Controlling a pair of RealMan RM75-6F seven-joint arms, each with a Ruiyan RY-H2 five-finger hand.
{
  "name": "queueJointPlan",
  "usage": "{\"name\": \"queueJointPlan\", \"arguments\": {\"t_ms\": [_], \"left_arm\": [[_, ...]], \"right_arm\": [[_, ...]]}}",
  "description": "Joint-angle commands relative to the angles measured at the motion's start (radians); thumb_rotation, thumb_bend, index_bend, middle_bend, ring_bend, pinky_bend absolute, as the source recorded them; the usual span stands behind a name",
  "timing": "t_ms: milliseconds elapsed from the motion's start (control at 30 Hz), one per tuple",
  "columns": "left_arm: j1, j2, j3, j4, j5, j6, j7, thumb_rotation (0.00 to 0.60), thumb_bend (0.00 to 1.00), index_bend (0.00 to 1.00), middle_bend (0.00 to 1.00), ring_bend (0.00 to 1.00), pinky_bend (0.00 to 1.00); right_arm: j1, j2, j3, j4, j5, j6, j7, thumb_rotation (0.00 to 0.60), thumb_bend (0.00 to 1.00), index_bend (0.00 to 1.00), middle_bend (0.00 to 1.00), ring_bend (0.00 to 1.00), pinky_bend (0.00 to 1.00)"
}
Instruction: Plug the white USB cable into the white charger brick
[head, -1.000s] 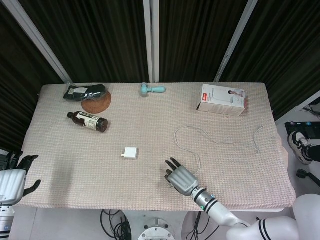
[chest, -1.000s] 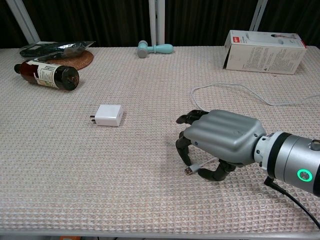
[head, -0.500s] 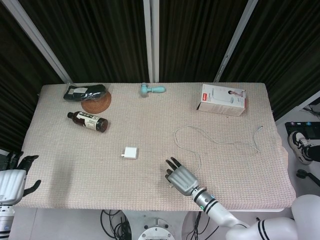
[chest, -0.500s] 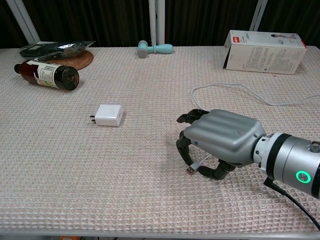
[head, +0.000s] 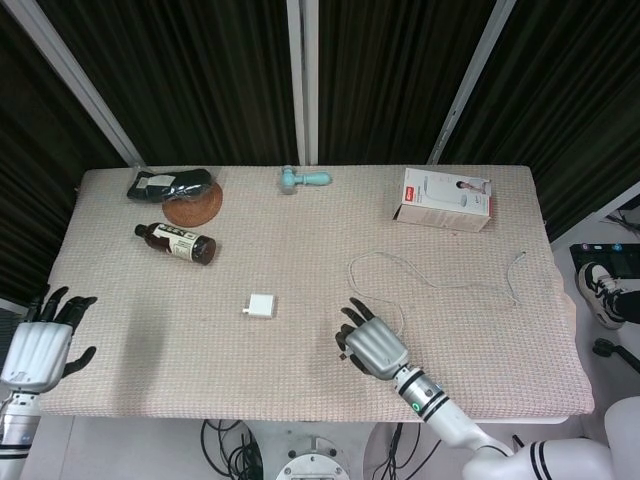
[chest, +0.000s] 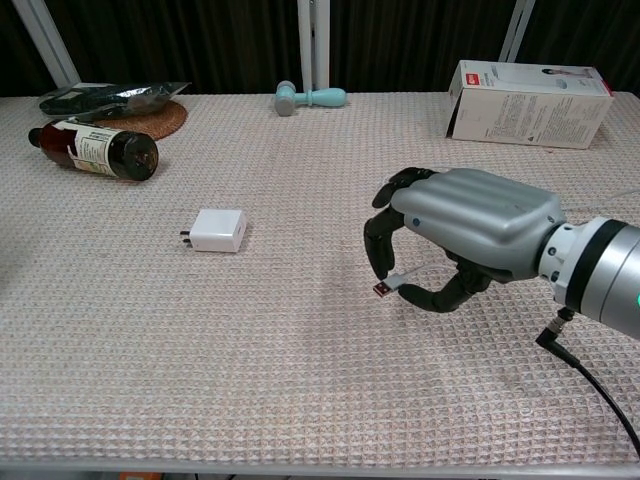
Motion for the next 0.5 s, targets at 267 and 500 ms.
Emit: {"name": "queueJointPlan", "arguments": {"t_ms": [267,500], "left_arm": [[-0.143,-0.011,-0.059,-0.028,0.001,-0.142,0.053,0.6,0.19,0.2,0.23,0.08,0.0],[-0.255,-0.07,-0.09,0.005,-0.037,-0.277,0.048,0.6,0.19,0.2,0.23,0.08,0.0]], "right_arm": [[-0.026,0.036,0.044,0.014,0.007,0.03,0.061,0.6,0.34,0.59,0.47,0.18,0.0],[-0.029,0.069,0.09,0.018,0.034,0.043,0.079,0.6,0.35,0.59,0.5,0.21,0.0]]}}
